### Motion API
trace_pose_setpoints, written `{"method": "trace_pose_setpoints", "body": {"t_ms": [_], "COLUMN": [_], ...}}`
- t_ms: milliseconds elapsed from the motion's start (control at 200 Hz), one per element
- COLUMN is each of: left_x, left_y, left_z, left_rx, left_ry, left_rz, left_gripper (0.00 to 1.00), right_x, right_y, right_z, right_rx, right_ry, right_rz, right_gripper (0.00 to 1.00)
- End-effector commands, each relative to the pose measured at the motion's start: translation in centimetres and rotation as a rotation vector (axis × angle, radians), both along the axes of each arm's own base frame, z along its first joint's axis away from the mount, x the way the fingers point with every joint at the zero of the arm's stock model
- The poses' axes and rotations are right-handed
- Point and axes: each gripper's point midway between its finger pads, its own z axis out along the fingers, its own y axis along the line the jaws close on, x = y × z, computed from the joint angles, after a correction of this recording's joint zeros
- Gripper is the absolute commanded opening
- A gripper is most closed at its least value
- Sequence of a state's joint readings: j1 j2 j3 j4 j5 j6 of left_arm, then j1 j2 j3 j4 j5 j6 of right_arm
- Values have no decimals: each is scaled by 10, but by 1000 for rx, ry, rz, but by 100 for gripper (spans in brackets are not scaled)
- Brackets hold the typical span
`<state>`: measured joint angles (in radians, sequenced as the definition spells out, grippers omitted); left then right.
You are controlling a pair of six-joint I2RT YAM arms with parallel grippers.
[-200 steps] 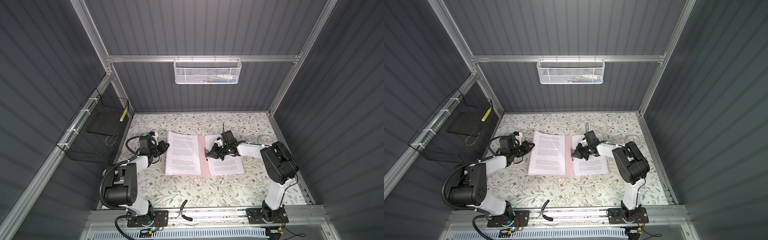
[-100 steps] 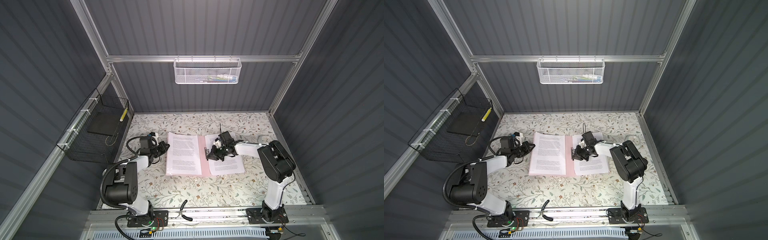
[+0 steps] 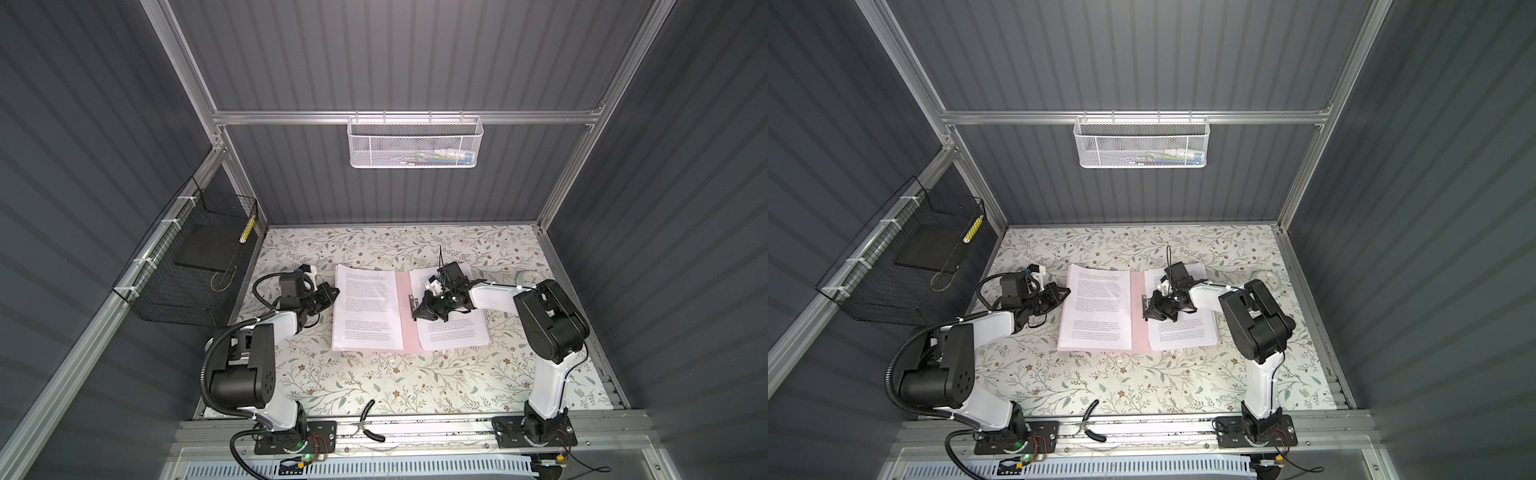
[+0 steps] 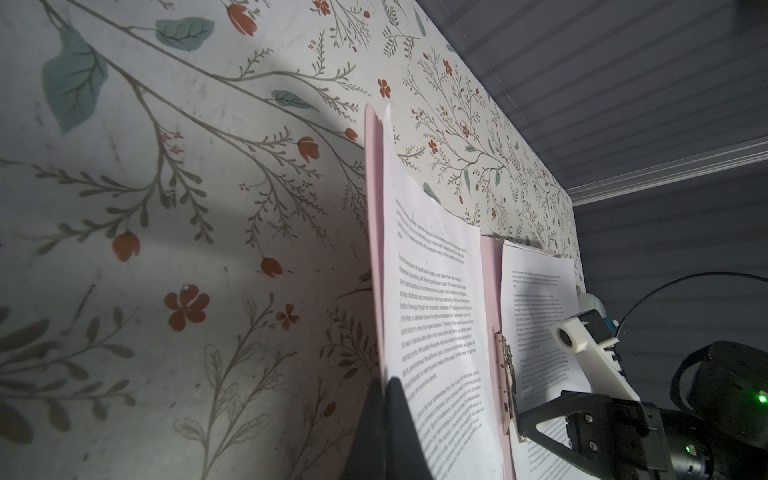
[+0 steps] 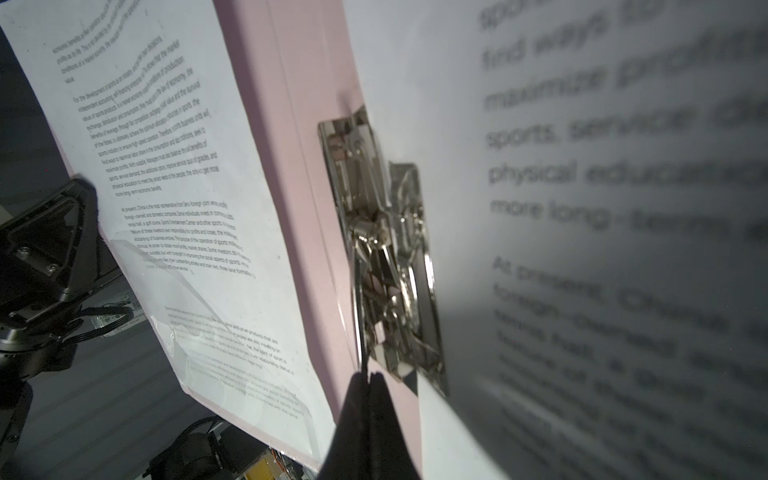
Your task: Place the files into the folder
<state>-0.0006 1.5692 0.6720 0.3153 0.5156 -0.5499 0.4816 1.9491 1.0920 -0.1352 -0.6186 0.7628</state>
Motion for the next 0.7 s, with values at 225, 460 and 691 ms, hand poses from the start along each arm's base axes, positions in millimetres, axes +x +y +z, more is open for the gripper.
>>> {"method": "trace_pose_setpoints", "body": {"t_ms": [225,460,691], "left_x": [2,2,3], "left_y": [1,1,1], "left_z": [-2,-3,-4], "left_rx": [32,33,29], "left_ry": [-8,-6,-5], "left_rz": [-6,-5,-6], "left_gripper": [0,0,0], "right_x": [-32,-34,-43], "right_y": [-62,-69,-77], "right_z": [-68,-76,-94], "right_rx": [-299,-315,-368], "right_ry": [131,144,177], "right_rz": [-62,-62,-48], "right_gripper": [0,0,0]}}
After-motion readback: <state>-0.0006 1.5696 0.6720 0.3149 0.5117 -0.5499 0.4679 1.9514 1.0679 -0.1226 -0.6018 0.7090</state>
